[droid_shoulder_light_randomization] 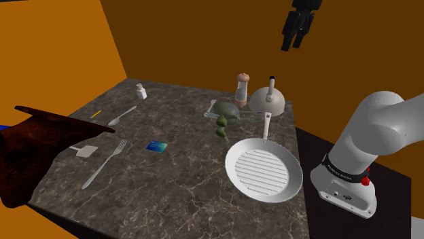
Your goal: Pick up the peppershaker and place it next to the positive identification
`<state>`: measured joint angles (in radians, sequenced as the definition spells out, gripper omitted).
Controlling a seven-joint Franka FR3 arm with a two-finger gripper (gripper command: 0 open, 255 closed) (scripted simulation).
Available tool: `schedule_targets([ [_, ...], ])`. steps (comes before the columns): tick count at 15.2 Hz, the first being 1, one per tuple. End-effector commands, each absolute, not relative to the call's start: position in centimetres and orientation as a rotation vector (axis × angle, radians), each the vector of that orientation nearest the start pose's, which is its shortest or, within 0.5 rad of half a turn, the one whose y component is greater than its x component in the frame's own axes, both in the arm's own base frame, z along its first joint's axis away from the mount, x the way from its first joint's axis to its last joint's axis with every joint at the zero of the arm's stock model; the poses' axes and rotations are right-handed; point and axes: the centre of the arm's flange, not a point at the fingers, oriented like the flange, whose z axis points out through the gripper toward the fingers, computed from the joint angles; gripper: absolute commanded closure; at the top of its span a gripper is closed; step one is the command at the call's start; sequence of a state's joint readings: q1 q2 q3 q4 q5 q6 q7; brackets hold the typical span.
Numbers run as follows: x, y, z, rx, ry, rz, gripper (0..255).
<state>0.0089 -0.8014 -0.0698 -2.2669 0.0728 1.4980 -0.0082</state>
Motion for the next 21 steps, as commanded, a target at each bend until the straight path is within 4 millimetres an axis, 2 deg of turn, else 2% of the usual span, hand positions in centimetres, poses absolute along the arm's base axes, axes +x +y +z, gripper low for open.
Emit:
schedule_targets([
  [1, 29.5, -1.8, 63.0, -3.019, 0.039, -0.052, 0],
  [21, 50.6, -11.0, 49.1, -3.106, -0.154, 0.085, 0],
])
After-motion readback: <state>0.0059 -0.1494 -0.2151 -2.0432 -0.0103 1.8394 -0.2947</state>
